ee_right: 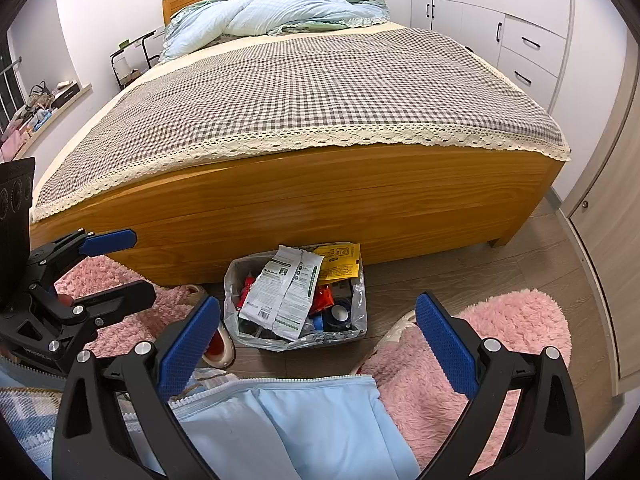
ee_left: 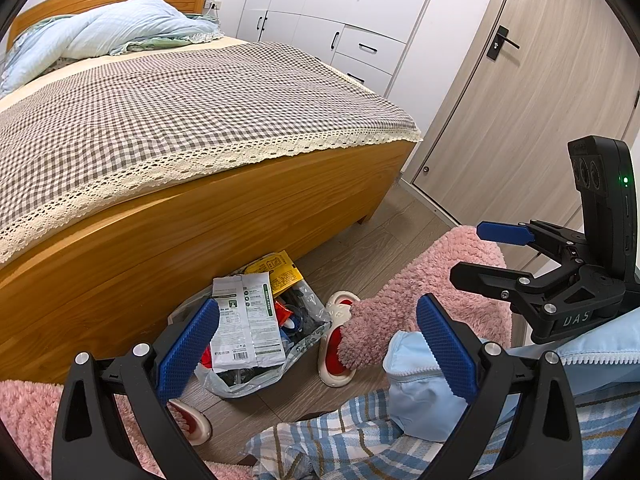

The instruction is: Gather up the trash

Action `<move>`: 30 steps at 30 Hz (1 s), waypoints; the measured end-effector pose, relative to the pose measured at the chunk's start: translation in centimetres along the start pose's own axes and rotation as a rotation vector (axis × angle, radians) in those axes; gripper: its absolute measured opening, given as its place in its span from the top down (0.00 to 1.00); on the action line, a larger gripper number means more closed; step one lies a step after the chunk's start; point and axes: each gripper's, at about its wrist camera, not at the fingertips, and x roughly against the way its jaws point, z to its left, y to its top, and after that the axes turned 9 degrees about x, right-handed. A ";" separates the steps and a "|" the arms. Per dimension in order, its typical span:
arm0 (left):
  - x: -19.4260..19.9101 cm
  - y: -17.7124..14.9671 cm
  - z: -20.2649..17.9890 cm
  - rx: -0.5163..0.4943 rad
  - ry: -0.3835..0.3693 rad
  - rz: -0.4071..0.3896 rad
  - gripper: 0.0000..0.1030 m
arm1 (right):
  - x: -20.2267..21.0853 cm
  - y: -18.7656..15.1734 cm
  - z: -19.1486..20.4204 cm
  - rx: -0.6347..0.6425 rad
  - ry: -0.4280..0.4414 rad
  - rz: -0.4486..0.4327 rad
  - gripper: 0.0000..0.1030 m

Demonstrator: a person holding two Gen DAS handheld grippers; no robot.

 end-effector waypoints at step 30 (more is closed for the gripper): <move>0.0 0.1 0.0 0.007 -0.003 0.007 0.07 | 0.0 0.1 -0.1 -0.002 0.005 -0.001 0.09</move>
